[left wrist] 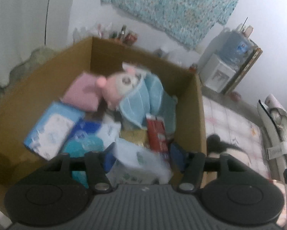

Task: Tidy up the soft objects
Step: 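Release the toothpaste box from the right gripper while the left gripper lowers the yogurt cup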

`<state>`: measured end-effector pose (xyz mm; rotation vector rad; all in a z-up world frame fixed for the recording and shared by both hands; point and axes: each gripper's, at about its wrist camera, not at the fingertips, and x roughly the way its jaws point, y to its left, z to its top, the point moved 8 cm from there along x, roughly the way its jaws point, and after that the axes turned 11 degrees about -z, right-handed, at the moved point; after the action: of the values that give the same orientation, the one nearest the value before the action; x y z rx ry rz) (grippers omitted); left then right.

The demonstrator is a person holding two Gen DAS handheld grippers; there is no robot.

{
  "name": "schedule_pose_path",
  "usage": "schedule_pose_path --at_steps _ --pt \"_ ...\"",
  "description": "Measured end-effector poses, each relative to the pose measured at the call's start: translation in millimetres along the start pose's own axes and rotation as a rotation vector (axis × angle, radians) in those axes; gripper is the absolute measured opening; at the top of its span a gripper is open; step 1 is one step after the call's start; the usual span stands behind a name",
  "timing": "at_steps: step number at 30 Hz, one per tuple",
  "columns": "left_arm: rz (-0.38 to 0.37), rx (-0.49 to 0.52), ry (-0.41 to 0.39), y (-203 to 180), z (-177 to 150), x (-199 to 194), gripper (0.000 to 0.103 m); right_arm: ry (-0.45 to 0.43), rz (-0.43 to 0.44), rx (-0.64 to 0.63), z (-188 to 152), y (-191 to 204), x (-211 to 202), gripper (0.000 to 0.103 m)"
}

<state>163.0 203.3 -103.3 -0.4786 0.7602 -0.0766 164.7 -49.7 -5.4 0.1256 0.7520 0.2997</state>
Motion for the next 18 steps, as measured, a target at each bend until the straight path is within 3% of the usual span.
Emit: schedule_pose_path --at_steps 3,16,18 --pt "-0.04 -0.038 0.034 0 -10 5 0.064 0.001 -0.008 0.012 -4 -8 0 0.052" --pt "-0.043 -0.063 0.019 0 -12 -14 0.064 -0.015 -0.006 0.043 -8 -18 -19 0.053" --pt "-0.043 -0.061 0.004 0 -11 -22 0.07 -0.008 0.025 0.023 -6 -11 -23 0.053"
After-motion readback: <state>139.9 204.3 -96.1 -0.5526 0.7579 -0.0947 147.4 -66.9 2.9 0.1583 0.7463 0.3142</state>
